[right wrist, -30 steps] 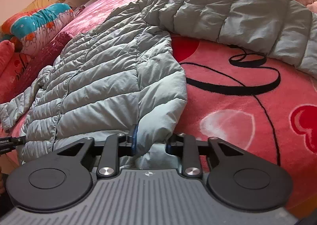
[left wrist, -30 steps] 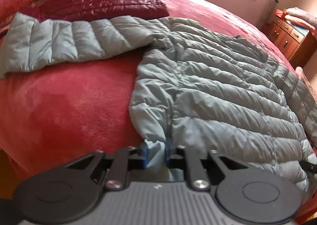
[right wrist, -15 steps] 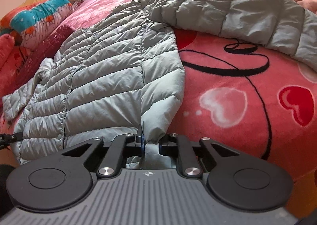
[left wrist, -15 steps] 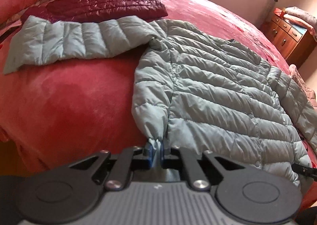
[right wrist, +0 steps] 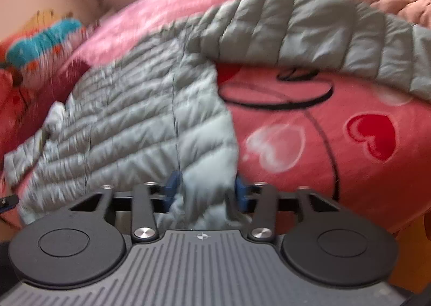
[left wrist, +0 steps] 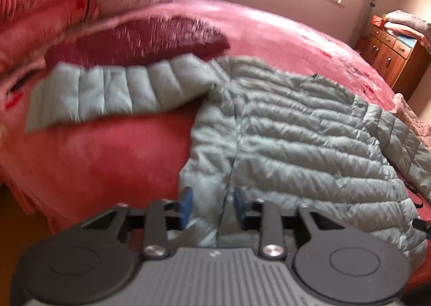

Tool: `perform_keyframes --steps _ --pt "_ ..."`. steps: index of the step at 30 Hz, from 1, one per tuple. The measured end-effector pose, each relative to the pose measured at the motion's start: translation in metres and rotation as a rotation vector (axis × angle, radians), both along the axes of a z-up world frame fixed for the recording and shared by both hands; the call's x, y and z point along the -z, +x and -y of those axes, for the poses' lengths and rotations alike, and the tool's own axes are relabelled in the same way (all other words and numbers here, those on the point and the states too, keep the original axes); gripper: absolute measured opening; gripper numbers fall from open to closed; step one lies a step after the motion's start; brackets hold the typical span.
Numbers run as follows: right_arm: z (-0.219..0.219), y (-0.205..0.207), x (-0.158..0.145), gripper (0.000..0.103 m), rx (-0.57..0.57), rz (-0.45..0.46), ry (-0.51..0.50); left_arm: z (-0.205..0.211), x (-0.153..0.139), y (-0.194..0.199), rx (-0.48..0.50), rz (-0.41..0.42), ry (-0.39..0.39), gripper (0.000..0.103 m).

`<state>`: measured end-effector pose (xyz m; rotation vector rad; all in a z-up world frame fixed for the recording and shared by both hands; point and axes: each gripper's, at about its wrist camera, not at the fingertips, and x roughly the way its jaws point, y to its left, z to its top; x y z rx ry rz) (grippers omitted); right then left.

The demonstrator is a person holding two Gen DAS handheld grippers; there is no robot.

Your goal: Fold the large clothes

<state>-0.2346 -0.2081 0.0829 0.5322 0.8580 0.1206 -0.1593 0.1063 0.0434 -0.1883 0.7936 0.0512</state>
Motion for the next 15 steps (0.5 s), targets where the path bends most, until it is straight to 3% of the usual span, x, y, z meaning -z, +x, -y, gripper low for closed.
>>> perform_keyframes --steps 6,12,15 --pt "0.036 -0.011 -0.004 0.079 0.205 0.116 0.050 0.028 -0.025 0.003 0.062 0.091 0.031 0.049" --pt "0.088 -0.022 0.010 0.079 0.485 0.199 0.125 0.079 -0.034 0.012 0.187 0.158 0.037 0.059" --pt "0.114 -0.023 0.017 0.079 0.604 0.233 0.115 0.102 -0.034 0.019 0.230 0.167 0.029 0.061"
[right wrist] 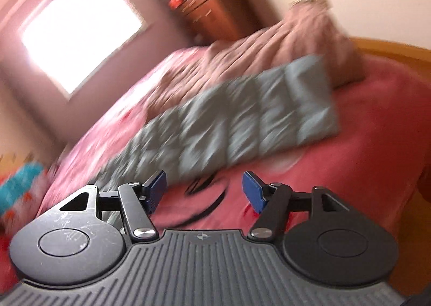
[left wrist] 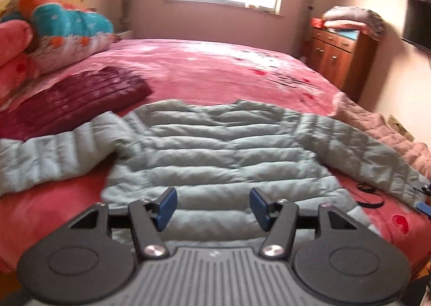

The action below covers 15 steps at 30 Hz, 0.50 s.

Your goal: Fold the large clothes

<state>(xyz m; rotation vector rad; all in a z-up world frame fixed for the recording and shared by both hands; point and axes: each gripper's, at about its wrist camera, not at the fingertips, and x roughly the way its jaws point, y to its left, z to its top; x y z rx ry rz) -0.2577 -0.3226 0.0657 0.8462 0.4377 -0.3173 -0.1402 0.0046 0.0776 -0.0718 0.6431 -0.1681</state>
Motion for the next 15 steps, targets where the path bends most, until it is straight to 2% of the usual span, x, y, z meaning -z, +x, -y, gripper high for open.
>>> perform_keyframes --steps 4,5,6,7,10,15 --pt "0.037 0.004 0.018 0.080 0.124 -0.010 0.022 0.031 0.005 0.010 0.061 -0.007 -0.004 0.065" --pt "0.044 0.006 0.024 0.087 0.148 -0.013 0.031 0.039 0.006 0.012 0.076 -0.007 -0.004 0.066" --pt "0.054 0.009 0.029 0.099 0.165 -0.014 0.029 0.047 0.007 0.014 0.091 -0.007 -0.002 0.067" --pt "0.062 0.013 0.033 0.101 0.182 -0.019 0.018 0.054 0.009 0.015 0.104 -0.006 -0.001 0.068" --pt "0.085 0.012 0.049 0.101 0.210 0.011 0.018 0.073 0.012 0.019 0.141 0.005 -0.003 0.071" --pt "0.107 0.027 0.066 0.101 0.155 0.015 0.022 0.098 0.020 0.031 0.184 0.019 -0.017 0.075"
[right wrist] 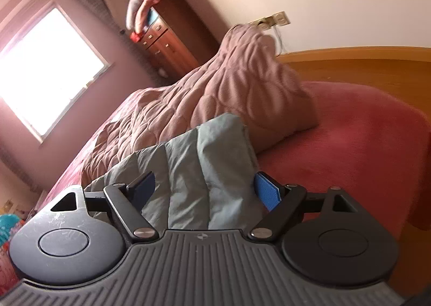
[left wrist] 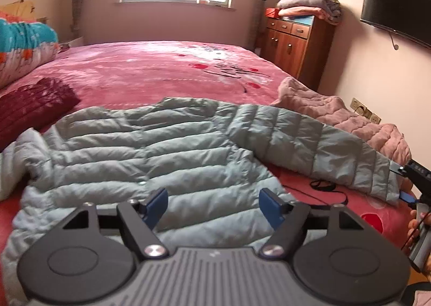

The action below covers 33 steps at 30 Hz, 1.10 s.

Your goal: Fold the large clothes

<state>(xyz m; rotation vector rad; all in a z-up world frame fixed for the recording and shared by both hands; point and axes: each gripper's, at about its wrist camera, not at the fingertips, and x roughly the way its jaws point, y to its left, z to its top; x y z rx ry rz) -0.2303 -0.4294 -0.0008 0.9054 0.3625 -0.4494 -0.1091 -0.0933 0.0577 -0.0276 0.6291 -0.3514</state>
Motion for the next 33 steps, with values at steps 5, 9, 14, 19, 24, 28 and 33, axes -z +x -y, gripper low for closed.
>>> perform_keyframes --steps 5,9,14,19,24,28,33 --pt "0.009 0.022 0.007 0.102 -0.012 -0.058 -0.008 0.009 0.010 0.017 0.005 0.005 -0.022 0.076" --pt "0.005 0.035 0.007 0.103 -0.039 -0.121 -0.093 0.004 0.017 0.034 -0.014 -0.001 -0.063 0.076" --pt "-0.007 0.043 0.009 0.103 -0.061 -0.164 -0.158 -0.009 0.025 0.057 -0.063 0.025 -0.084 0.080" --pt "-0.010 0.057 0.009 0.049 -0.090 -0.171 -0.113 -0.039 0.032 0.079 -0.147 0.037 -0.136 0.081" --pt "-0.018 0.069 0.000 0.017 -0.087 -0.179 -0.113 -0.076 0.035 0.095 -0.226 0.070 -0.177 0.082" --pt "-0.037 0.075 -0.028 0.015 -0.094 -0.136 -0.162 -0.111 0.033 0.105 -0.315 0.148 -0.209 0.086" --pt "-0.063 0.095 -0.091 0.015 -0.273 0.057 -0.156 -0.154 0.032 0.118 -0.418 0.197 -0.272 0.086"
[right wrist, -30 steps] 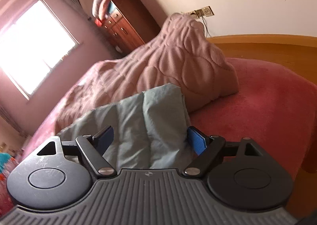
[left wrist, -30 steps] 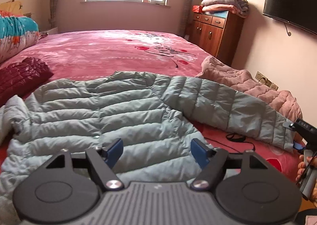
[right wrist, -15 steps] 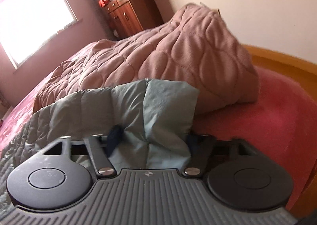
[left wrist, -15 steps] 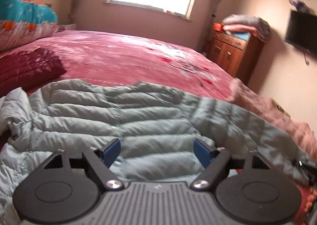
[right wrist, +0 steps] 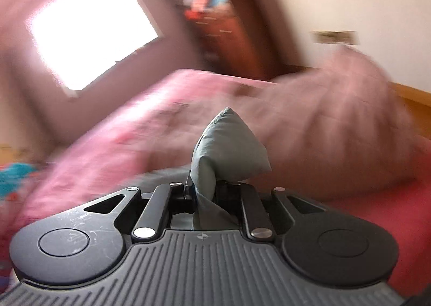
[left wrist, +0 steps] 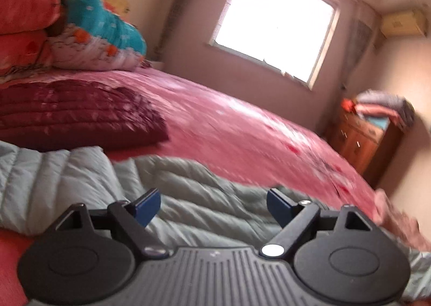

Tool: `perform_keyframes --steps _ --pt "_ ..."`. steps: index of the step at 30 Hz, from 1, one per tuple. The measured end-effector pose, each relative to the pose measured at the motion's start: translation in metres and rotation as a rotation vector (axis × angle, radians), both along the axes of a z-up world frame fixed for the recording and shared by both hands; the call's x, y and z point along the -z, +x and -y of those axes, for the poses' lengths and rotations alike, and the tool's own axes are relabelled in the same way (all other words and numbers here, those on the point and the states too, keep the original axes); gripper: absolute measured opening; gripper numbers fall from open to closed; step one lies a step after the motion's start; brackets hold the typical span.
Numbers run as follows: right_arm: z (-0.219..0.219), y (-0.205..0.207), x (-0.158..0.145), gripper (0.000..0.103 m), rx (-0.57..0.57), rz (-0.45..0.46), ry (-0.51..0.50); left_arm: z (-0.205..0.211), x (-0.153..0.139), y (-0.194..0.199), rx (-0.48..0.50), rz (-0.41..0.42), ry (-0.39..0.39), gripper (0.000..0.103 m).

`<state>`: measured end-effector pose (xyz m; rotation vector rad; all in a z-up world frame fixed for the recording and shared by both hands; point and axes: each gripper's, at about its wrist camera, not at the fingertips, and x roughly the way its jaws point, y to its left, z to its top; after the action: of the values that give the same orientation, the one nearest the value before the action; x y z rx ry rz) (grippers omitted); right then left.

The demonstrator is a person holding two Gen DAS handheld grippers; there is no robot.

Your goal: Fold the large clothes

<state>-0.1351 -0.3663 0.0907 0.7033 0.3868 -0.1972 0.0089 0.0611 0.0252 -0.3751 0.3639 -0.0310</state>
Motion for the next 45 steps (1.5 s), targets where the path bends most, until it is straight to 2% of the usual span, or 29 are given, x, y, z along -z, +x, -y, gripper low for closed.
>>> perform_keyframes --steps 2,9,12,16,20,24,27,31,34,35,37,38,39,43,44,45 --pt "-0.016 0.018 -0.031 0.015 -0.092 0.068 0.015 -0.015 -0.002 0.003 -0.046 0.016 -0.013 0.086" --pt "-0.101 0.089 -0.129 0.015 -0.386 0.282 -0.025 -0.057 -0.005 0.014 -0.177 0.063 -0.037 0.087" --pt "-0.148 0.123 -0.155 0.015 -0.516 0.352 -0.007 -0.077 -0.002 0.017 -0.229 0.050 -0.076 0.087" --pt "-0.219 0.166 -0.165 0.015 -0.700 0.390 0.035 -0.106 0.004 0.021 -0.317 0.022 -0.129 0.088" --pt "-0.292 0.197 -0.146 0.015 -0.849 0.354 0.044 -0.129 0.008 0.024 -0.378 0.000 -0.192 0.088" --pt "-0.349 0.218 -0.099 0.015 -0.939 0.238 0.074 -0.143 0.009 0.027 -0.409 -0.002 -0.235 0.088" --pt "-0.380 0.230 -0.059 0.015 -0.986 0.137 0.055 -0.147 0.010 0.026 -0.417 -0.006 -0.249 0.088" --pt "-0.407 0.229 -0.014 0.016 -0.990 0.032 0.032 -0.149 0.012 0.027 -0.409 -0.015 -0.271 0.088" --pt "-0.417 0.228 0.005 0.025 -0.989 -0.011 0.014 -0.148 0.014 0.030 -0.397 -0.020 -0.271 0.088" --pt "-0.415 0.229 0.012 0.031 -0.988 -0.022 0.005 -0.147 0.014 0.031 -0.390 -0.021 -0.270 0.088" --pt "-0.420 0.226 0.016 0.046 -0.987 -0.040 -0.009 -0.145 0.013 0.030 -0.379 -0.015 -0.269 0.088" --pt "-0.426 0.237 0.011 0.065 -0.977 -0.047 -0.008 -0.145 0.013 0.030 -0.372 -0.007 -0.270 0.088" --pt "-0.424 0.237 0.009 0.075 -0.966 -0.046 -0.004 -0.145 0.012 0.030 -0.365 0.002 -0.271 0.088" --pt "-0.396 0.228 -0.008 0.078 -0.926 -0.015 0.013 -0.140 0.010 0.030 -0.325 0.030 -0.274 0.088" --pt "-0.388 0.228 0.003 0.083 -0.909 -0.010 0.014 -0.138 0.009 0.030 -0.302 0.039 -0.273 0.088" --pt "-0.375 0.222 0.001 0.087 -0.882 -0.001 0.007 -0.135 0.008 0.030 -0.279 0.050 -0.271 0.088"
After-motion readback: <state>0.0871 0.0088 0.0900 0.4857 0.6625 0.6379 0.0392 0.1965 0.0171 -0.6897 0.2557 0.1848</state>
